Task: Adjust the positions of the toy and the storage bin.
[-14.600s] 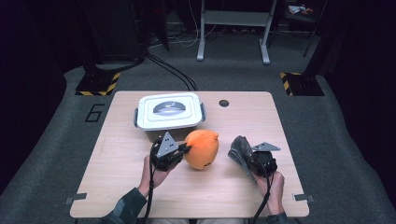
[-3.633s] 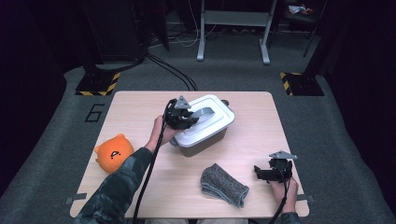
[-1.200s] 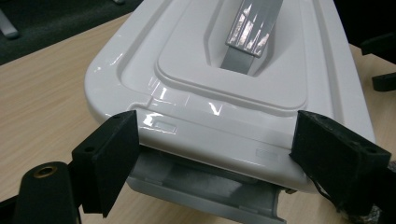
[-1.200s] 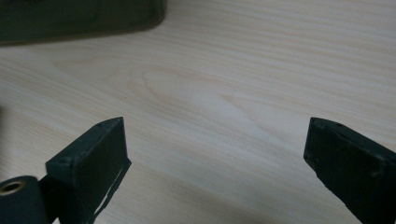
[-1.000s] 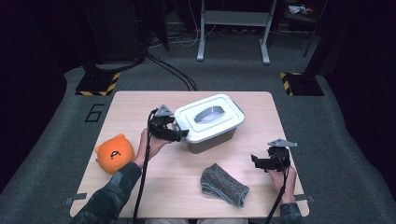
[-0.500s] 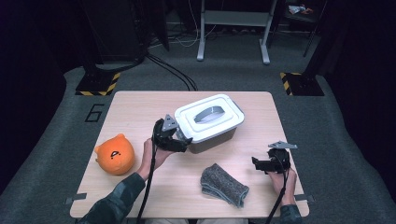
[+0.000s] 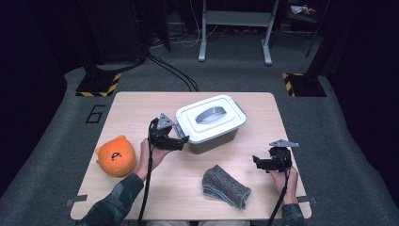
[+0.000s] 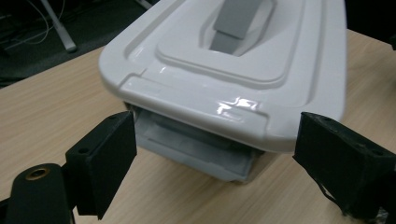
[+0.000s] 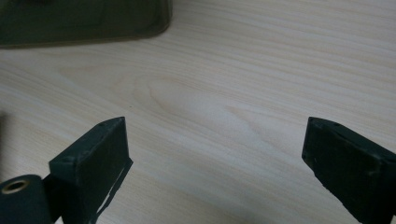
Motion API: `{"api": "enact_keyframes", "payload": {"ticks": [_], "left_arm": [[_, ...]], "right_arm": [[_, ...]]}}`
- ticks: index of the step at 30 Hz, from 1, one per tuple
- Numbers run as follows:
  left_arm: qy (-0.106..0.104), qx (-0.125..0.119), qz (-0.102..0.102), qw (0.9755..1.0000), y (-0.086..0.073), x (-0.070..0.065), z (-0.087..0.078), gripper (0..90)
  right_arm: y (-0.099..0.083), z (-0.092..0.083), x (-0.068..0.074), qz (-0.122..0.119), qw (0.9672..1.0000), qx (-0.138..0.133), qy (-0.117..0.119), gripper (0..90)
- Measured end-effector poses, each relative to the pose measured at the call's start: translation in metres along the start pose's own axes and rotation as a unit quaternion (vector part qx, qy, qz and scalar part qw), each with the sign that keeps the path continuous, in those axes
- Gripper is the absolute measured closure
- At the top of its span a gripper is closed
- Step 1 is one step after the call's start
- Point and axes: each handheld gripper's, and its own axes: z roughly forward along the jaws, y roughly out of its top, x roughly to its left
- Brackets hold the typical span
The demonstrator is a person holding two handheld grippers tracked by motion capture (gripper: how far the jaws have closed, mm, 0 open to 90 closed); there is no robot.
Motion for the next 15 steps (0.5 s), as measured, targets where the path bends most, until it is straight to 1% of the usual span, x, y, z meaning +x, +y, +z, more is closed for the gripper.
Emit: {"api": "enact_keyframes", "payload": {"ticks": [1,3,4,5,7,9,12,13,15], "left_arm": [[-0.002,0.0,0.007,1.0,0.002,-0.005,0.001,12.4],[0.002,-0.001,0.021,0.9998,0.005,-0.013,0.005,12.4],[0.003,0.002,0.03,0.9996,0.007,-0.016,0.007,12.4],[0.003,0.004,0.036,0.9994,0.009,-0.018,0.009,12.3],[0.002,0.016,0.045,0.9989,0.009,-0.024,0.014,11.9],[0.009,0.017,0.053,0.9984,0.008,-0.027,0.017,11.8],[0.012,0.02,0.052,0.9984,0.006,-0.027,0.019,11.4],[0.015,0.02,0.05,0.9984,0.005,-0.026,0.02,11.4],[0.02,0.023,0.046,0.9985,0.004,-0.022,0.019,11.5]], "right_arm": [[0.0,0.0,0.0,0.0,1.0,0.001,-0.001,6.6],[0.001,0.0,0.0,-0.001,1.0,0.001,0.0,6.6],[0.001,-0.001,0.001,0.004,1.0,0.001,0.0,6.7],[0.002,-0.001,0.0,0.001,1.0,0.0,0.001,6.7],[0.002,-0.002,0.0,0.002,1.0,0.0,-0.002,6.7],[0.002,-0.003,-0.001,0.006,1.0,-0.002,0.0,6.7],[0.002,-0.004,-0.003,0.004,1.0,-0.003,0.001,6.8],[0.002,-0.005,-0.003,0.007,1.0,-0.001,0.0,6.8],[0.003,-0.005,-0.005,0.006,1.0,-0.003,0.002,6.8]]}}
